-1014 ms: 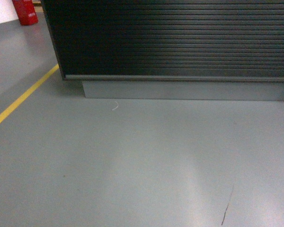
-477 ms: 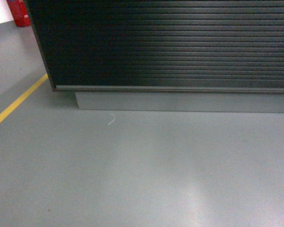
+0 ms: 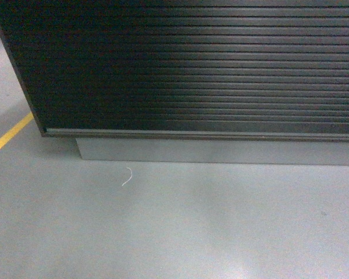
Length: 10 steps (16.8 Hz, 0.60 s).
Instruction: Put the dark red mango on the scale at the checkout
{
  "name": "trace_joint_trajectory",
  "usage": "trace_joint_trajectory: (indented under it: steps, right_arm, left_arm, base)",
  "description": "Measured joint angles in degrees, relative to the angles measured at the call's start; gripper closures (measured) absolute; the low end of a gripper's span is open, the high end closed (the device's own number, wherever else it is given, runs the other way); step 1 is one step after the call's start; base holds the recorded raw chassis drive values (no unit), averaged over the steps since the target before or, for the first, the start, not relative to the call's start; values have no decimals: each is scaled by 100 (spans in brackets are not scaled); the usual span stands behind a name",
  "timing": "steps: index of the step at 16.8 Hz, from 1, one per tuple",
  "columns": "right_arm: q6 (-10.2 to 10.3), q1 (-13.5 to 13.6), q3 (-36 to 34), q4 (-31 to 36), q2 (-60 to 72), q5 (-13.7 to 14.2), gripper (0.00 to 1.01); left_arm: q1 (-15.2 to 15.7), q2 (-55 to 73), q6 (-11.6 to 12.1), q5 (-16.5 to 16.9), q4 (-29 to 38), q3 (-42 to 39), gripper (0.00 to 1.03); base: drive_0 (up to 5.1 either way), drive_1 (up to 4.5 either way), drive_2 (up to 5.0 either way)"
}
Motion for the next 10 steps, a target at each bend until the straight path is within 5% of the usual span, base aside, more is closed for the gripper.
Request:
trace_joint_trajectory:
  steps: [10]
  right_arm:
    - [0, 0, 0, -4, 0, 4, 3]
  left_arm:
    - [0, 0, 0, 2, 2, 0, 5]
  base:
    - [-2, 427, -431]
